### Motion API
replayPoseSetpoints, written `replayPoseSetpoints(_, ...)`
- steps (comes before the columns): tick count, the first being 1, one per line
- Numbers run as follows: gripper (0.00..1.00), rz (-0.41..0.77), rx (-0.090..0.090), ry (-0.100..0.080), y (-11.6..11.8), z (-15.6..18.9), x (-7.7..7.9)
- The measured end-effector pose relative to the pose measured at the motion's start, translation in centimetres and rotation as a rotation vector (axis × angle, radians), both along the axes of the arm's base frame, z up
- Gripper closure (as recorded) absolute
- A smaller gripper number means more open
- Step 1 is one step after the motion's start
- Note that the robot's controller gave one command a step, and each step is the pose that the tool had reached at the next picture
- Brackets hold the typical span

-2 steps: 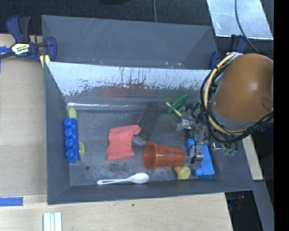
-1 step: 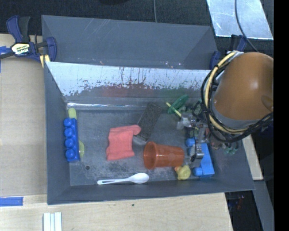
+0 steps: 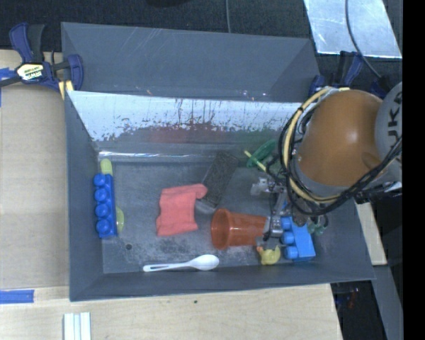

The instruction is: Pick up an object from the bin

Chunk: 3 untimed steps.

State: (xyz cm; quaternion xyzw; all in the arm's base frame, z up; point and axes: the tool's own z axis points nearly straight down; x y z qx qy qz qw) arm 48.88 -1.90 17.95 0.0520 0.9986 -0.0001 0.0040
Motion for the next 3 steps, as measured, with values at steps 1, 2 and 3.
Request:
replayPoseSetpoints(1,0.00,0.067,0.000,0.004,2.3,0.9,0.4)
replayPoseSetpoints(2,0.00,-0.014,0.001,-0.003,1.5,-3.6,0.7)
replayPoseSetpoints(3,0.00,-0.057,0.001,0.007,1.8,-6.4,0.8)
